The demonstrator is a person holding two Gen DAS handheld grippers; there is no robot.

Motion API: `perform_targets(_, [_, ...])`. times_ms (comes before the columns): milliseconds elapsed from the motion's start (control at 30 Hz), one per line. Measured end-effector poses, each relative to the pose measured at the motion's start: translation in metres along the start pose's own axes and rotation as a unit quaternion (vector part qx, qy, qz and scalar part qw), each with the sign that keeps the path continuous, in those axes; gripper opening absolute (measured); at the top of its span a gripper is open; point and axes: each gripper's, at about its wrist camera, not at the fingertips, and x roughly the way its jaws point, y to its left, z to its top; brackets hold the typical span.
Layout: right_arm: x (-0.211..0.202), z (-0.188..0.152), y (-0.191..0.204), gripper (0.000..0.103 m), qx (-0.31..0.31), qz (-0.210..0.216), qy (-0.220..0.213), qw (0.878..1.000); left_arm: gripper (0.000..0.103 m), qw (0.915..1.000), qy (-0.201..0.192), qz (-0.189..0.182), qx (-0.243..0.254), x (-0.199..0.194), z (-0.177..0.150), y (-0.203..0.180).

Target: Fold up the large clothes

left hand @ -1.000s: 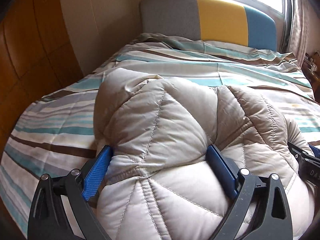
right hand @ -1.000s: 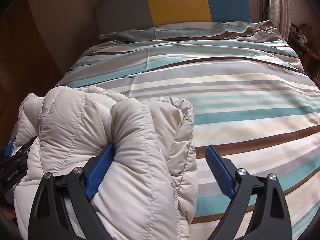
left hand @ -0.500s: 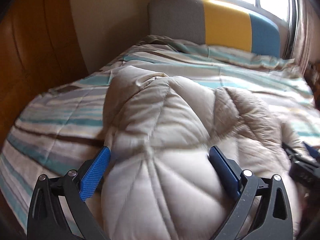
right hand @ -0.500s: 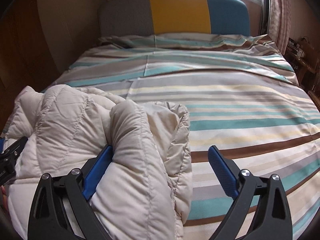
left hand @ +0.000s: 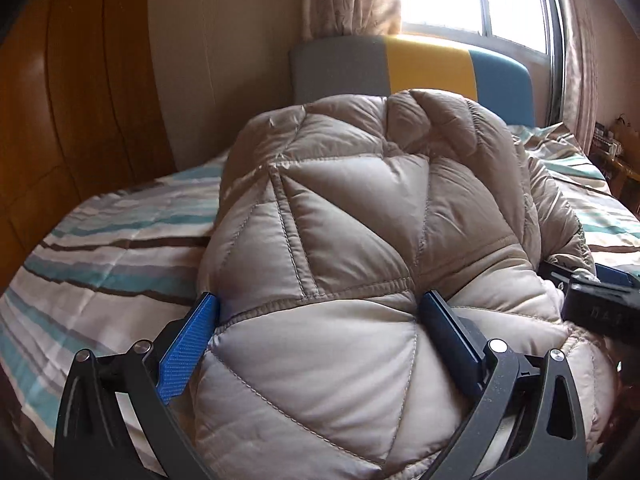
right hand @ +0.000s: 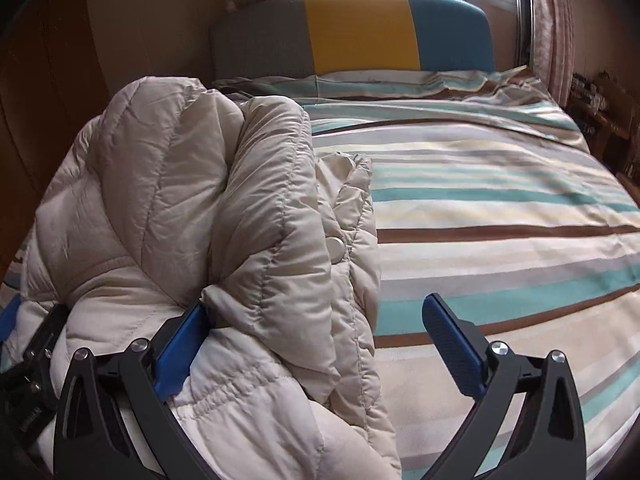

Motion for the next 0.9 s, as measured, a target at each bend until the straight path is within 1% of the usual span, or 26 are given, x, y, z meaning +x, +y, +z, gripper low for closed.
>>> perform_targets(67, [-0.008, 0.001, -0.002, 0.101, 0.015, 0.009, 0.01, 1.0, 0.1, 0.9998, 0.013, -0.013, -0.008, -0.003, 0.002, 0.004])
perform_targets(133, [-0.024, 0.0, -0.003, 0.101, 0.028, 0.016, 0.011, 0.999, 0.1, 0.9987, 0.028, -0.029, -0.033, -0.01, 0.003, 0.016])
perform_targets(167, [-0.035, -0.002, -0.003, 0.101, 0.031, 0.017, 0.007, 0.999, 0.1, 0.9977, 0.034, -0.027, -0.052, -0.019, 0.003, 0.023])
perform_targets(200, [-0.047, -0.005, -0.001, 0.101, 0.03, 0.023, 0.002, 0.999, 0.1, 0.9973, 0.035, -0.022, -0.06, -0.023, 0.002, 0.026])
perform_targets(267, [-0.068, -0.01, 0.003, 0.101, 0.023, 0.036, -0.004, 0.999, 0.1, 0.9968, 0.036, 0.003, -0.071, -0.04, -0.001, 0.032])
perform_targets(300, [-0.076, -0.013, 0.004, 0.101, 0.019, 0.041, -0.007, 0.999, 0.1, 0.9968, 0.032, 0.017, -0.072, -0.05, -0.004, 0.035])
perform_targets(367, [-0.097, -0.022, 0.008, 0.101, 0.009, 0.053, -0.013, 0.998, 0.1, 0.9969, 0.021, 0.032, -0.07, -0.071, -0.009, 0.038])
perform_targets(533, [-0.14, -0.049, 0.016, 0.101, -0.006, 0.071, -0.013, 0.997, 0.1, 0.997, -0.018, 0.045, -0.06, -0.132, -0.023, 0.041])
perform_targets(600, [-0.155, -0.057, 0.018, 0.101, -0.012, 0.074, -0.012, 0.997, 0.1, 0.997, -0.026, 0.05, -0.054, -0.149, -0.029, 0.039])
perform_targets(667, [-0.167, -0.065, 0.021, 0.101, -0.017, 0.081, -0.013, 0.996, 0.1, 0.9969, -0.023, 0.048, -0.057, -0.161, -0.032, 0.038])
perform_targets(767, [-0.187, -0.073, 0.028, 0.101, -0.03, 0.091, -0.022, 0.995, 0.1, 0.9974, -0.006, 0.035, -0.062, -0.176, -0.038, 0.04])
perform_targets(833, [-0.203, -0.077, 0.032, 0.101, -0.042, 0.088, -0.032, 0.995, 0.1, 0.9977, 0.006, 0.033, -0.06, -0.187, -0.04, 0.038])
perform_targets(900, [-0.217, -0.079, 0.035, 0.101, -0.05, 0.08, -0.048, 0.994, 0.1, 0.9976, 0.004, 0.031, -0.061, -0.197, -0.042, 0.037])
